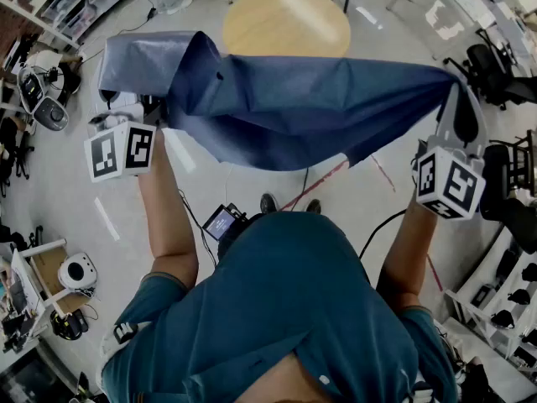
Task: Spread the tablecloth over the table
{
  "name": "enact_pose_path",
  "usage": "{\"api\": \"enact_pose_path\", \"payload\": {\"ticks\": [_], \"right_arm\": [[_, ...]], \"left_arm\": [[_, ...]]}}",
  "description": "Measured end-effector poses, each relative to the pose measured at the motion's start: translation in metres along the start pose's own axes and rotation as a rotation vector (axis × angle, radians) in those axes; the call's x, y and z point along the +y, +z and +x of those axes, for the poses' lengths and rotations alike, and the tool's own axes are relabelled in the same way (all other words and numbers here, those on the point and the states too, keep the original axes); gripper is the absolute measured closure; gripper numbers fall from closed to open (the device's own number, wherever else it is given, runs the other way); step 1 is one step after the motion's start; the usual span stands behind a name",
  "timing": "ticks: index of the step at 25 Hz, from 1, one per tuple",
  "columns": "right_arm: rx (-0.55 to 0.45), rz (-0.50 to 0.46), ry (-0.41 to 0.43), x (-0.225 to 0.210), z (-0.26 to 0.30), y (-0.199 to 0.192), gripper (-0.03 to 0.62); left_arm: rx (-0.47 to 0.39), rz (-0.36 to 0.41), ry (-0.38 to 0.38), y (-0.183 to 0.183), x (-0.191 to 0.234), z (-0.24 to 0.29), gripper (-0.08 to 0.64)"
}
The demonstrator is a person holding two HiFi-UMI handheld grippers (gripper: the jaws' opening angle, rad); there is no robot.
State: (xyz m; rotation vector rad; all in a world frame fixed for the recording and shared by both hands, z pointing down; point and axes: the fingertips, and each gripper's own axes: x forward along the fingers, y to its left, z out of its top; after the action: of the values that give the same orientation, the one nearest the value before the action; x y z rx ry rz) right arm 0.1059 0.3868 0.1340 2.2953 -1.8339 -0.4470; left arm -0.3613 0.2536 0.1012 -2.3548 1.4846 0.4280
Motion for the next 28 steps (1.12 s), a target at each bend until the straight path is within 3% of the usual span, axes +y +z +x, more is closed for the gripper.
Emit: {"api": "enact_pose_path", "payload": {"ticks": [11,18,28], "right_arm": [[-0.008,-0.014,-0.041,0.003,-0.013,0.009,0.580],[-0.020,0.030,-0.063,-0.008,-0.009,0.009,0.578],[-0.024,0.070,-0.030,-0.042,0.041,-0.018,0.578]], "left_arm": [[-0.039,-0.037,0.000,0.001,0.018,-0.007,0.558],[-0.055,-0.053,0.015,-0.002,0.023,-0.003,0.558],[-0.031,-0.003,0.068,-0.012,0.007,0.026,0.557]]}}
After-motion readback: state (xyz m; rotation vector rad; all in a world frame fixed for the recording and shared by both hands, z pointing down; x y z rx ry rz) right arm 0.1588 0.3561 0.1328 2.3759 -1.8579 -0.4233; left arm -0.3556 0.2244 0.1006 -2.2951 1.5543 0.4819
